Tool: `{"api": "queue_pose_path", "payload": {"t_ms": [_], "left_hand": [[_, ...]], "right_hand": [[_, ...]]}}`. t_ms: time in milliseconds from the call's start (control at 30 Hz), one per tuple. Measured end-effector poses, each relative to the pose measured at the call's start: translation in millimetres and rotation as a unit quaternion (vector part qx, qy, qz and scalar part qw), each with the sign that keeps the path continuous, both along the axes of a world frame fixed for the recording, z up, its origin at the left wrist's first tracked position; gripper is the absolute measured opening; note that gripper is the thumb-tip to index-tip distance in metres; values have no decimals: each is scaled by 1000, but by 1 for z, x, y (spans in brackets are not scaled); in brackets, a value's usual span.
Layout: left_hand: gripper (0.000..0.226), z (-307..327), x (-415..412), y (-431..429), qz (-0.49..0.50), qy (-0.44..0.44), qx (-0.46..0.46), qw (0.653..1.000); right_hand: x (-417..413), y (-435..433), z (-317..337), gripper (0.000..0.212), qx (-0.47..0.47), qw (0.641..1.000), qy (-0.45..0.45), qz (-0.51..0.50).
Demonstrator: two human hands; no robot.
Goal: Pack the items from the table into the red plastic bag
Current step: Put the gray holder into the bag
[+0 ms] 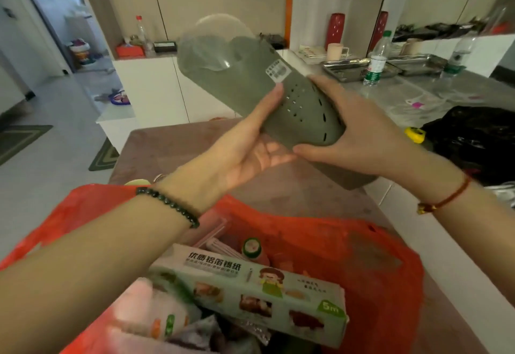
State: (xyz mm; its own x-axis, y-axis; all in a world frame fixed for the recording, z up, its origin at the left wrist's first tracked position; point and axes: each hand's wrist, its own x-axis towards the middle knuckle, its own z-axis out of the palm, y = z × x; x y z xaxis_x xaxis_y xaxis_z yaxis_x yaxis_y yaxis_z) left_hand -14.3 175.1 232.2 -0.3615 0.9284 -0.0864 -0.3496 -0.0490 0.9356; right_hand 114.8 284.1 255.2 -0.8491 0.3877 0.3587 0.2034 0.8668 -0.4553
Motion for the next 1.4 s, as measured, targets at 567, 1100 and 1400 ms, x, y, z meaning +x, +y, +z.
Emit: {"api": "queue_pose_path", "payload": {"t_ms": [567,1100,1400], "left_hand": [[78,-55,-70,-275,99,776,-383,491],[24,-32,-75,-304,141,263,-319,900],[79,-20,-111,-300,55,217,-329,917]], "right_hand": [[22,-156,-72,87,-22,983,-105,148],[51,-204,-116,81,181,905,-319,215],[7,-165,-41,48,-17,964,-184,190]]}}
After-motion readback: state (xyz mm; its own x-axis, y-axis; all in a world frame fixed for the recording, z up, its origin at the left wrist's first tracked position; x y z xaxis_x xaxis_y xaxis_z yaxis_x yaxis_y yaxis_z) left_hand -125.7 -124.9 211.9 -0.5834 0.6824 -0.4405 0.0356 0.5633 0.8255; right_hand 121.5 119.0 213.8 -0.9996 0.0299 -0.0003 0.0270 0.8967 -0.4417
